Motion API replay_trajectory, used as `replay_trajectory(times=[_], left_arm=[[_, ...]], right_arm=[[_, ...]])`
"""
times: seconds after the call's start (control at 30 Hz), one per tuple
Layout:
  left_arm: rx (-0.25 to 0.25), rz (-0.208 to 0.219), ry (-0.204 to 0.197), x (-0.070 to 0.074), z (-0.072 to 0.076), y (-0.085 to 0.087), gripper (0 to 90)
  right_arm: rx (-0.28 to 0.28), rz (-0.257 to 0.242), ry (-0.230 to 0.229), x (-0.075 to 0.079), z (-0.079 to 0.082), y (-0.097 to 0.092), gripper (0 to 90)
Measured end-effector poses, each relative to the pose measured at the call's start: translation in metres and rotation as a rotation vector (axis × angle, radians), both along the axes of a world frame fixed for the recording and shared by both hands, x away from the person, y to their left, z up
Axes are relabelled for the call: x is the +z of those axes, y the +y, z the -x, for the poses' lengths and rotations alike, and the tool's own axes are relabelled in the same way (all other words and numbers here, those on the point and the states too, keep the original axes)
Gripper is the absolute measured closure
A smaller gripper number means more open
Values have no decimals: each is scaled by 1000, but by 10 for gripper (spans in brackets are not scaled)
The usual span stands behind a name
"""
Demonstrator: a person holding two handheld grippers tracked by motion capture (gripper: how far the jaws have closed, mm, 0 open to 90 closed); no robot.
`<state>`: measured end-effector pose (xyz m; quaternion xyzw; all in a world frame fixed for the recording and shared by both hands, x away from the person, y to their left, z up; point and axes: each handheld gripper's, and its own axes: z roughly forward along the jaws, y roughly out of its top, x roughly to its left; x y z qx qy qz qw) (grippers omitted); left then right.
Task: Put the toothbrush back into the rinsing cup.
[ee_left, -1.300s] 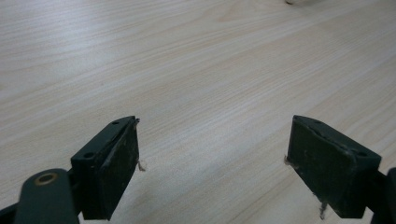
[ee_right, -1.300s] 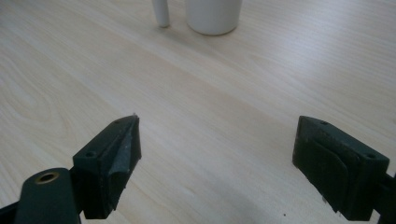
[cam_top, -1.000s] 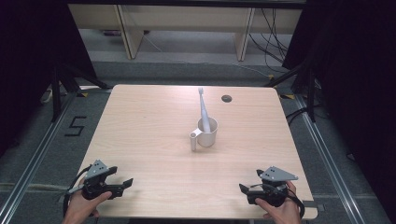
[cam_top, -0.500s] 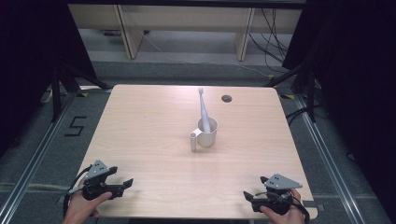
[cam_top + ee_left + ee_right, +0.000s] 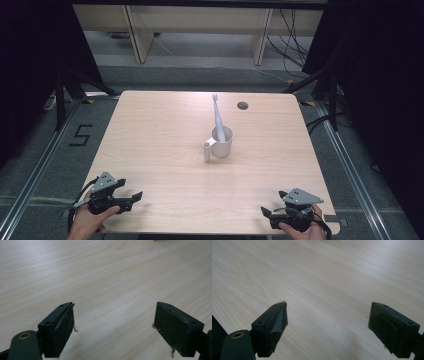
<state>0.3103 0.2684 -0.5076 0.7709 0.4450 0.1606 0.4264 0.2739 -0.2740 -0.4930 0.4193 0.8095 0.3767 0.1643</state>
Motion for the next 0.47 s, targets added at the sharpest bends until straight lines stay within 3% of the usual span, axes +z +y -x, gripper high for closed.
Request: replay_trajectory(times=[0.13, 0.2, 0.37, 0.47], left_arm=[[0, 0, 1, 0, 0, 0, 161], [0, -1, 1, 0, 0, 0, 161], [-1, -1, 1, 0, 0, 0, 161], [-21, -37, 6, 1, 0, 3, 161]], right_arm=[[-14, -10, 14, 0, 1, 0, 166], [5, 9, -14, 0, -1, -2, 166], [-11, -7, 13, 0, 0, 0, 166], [2, 5, -11, -1, -2, -2, 166]])
